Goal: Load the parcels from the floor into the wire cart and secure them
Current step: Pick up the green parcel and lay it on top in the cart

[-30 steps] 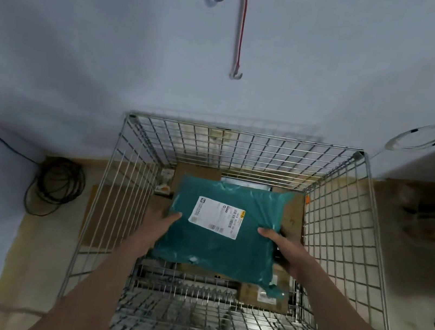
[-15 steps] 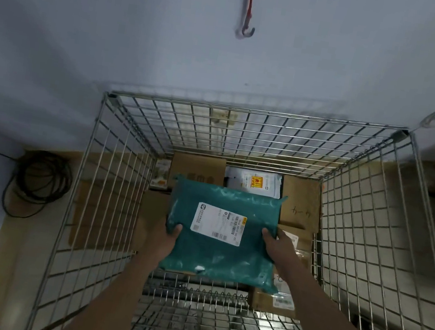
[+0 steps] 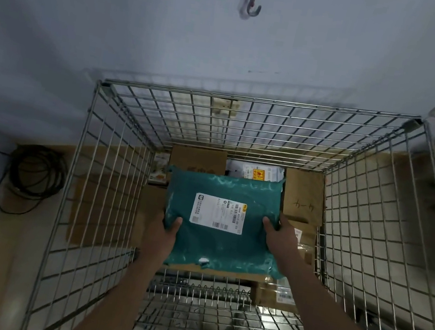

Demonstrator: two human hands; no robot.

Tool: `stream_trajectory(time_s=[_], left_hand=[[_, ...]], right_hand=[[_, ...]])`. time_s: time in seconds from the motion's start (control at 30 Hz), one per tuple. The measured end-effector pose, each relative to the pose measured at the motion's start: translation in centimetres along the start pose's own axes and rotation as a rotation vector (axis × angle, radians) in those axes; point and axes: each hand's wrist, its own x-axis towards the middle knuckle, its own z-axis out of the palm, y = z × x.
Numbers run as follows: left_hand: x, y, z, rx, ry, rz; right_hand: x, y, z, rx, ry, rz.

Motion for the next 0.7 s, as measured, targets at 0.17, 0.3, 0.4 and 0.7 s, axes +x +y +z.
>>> stream_trajectory(time_s=[0.17, 0.3, 0.4, 0.7], left_hand=[[0.3, 0.4, 0.4, 0.037, 0.016, -0.012], [0.7, 0.8, 0.0, 0.136, -0.033, 0.008], [0.6, 1.3, -0.9, 0.264, -0.069, 0.027], [-2.9, 6.0, -4.8, 0.493, -0.01, 0.176]], right_hand=[[0.3, -0.3, 0.8, -0.061, 0.043, 0.026], [0.5, -0.6, 1.0, -0.145, 0.05, 0.042], [-0.3, -1.5, 0.5, -0.212, 0.035, 0.083], [-7.9, -7.0, -3.1, -0.468, -0.058, -0.1]])
